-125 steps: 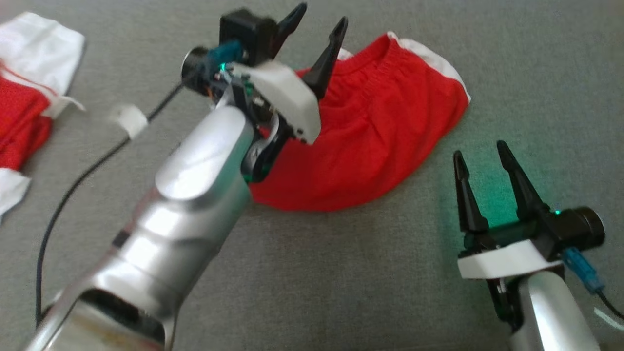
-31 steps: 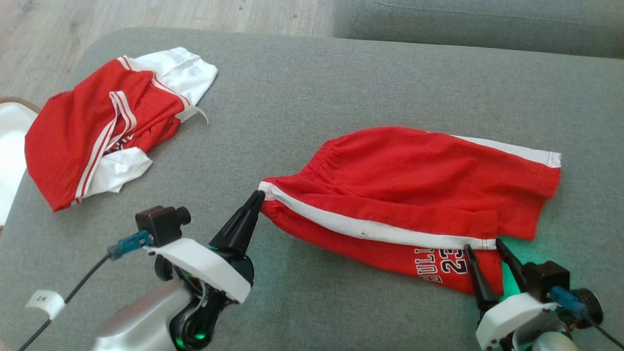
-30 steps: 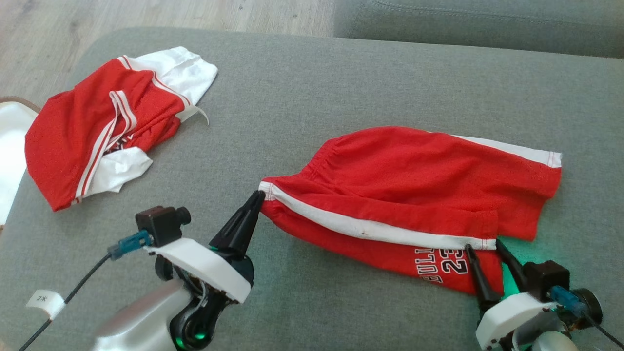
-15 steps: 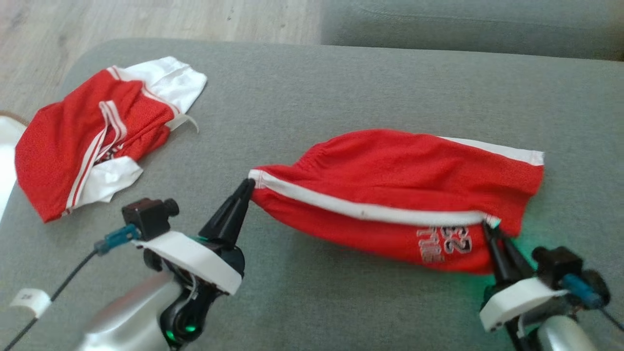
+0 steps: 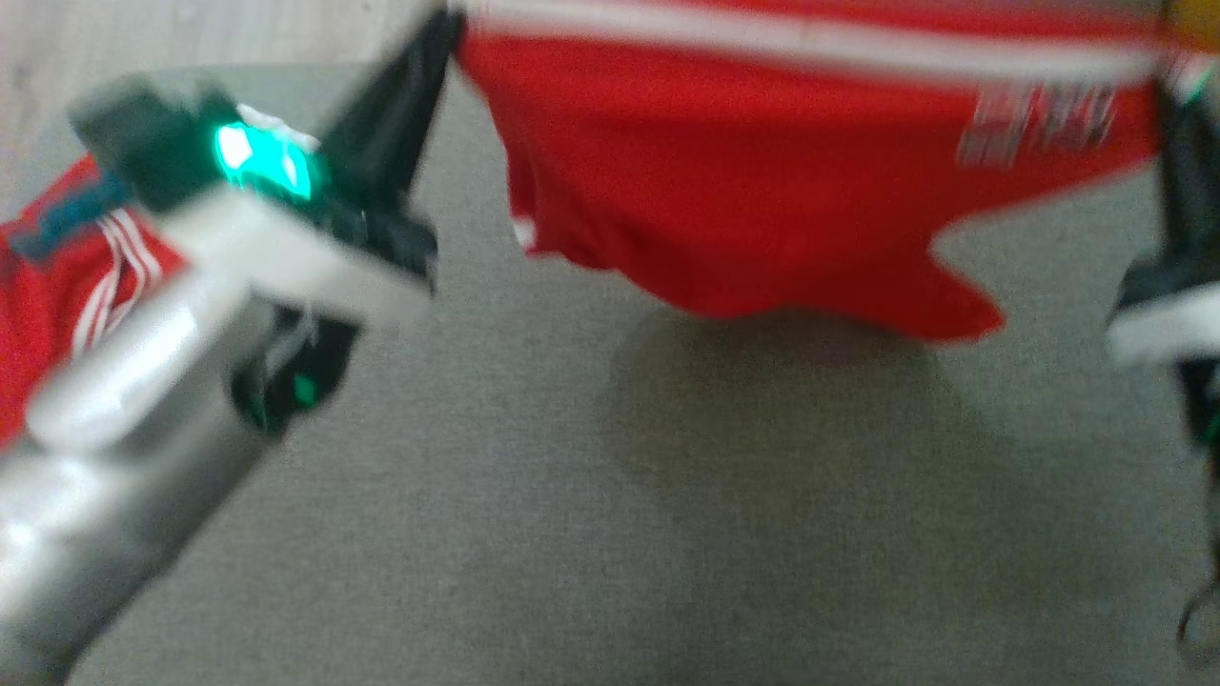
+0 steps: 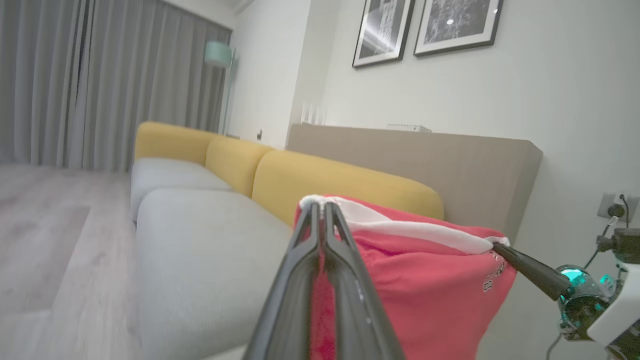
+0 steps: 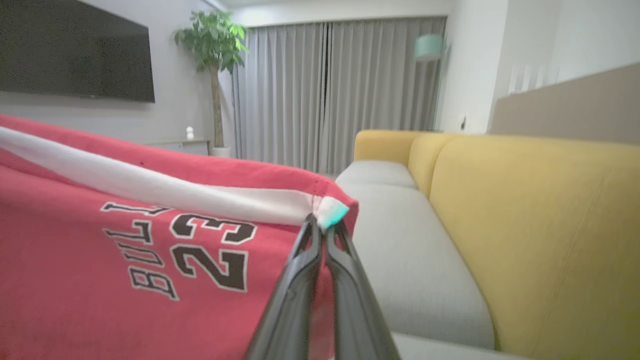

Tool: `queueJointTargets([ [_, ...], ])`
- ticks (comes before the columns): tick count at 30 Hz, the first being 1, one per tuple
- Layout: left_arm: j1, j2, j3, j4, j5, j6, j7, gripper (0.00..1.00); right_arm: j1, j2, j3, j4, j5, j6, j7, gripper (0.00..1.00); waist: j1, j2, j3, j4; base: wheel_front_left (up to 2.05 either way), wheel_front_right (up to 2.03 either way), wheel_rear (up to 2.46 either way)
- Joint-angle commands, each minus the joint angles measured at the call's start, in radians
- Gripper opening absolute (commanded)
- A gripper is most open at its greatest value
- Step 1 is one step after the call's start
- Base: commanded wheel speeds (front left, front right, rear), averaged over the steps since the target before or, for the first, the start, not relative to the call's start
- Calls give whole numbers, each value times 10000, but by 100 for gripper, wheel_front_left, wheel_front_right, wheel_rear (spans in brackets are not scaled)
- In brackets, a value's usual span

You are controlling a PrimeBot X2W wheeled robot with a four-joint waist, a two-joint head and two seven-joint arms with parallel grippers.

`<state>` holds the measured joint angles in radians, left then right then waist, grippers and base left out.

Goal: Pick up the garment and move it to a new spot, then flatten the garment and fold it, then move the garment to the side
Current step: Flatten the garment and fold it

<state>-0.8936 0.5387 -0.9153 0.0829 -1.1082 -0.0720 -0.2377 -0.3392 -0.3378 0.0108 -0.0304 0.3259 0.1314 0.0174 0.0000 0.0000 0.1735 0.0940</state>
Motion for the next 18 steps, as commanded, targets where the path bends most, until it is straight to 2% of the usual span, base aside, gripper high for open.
queueJointTargets([
  [1,-1094,86,683,120,226,-69,-41,0,-1059,-347,142,-160,160,-7,66,0,0,0,562,-278,0,0,0],
  [7,-3870,-1129,1528,2168,1567,-377,-222,0,-4630,-443,610,1480,76,-7,-525,0,0,0,1723,-479,0,0,0],
  [9,-4334,-1559,2146,2480,2065,-450,-233,0,-5498,-368,682,2128,-90,-7,-918,0,0,0,2031,-478,0,0,0],
  [14,-3959,-2208,3057,2574,2958,-556,-237,0,-6127,-336,898,3163,-298,-7,-1658,0,0,0,2278,-427,0,0,0],
  [18,-2297,-2308,2709,2278,3153,-581,-239,0,-5197,-255,1175,3851,-167,-7,-2054,0,0,0,2005,-408,0,0,0],
])
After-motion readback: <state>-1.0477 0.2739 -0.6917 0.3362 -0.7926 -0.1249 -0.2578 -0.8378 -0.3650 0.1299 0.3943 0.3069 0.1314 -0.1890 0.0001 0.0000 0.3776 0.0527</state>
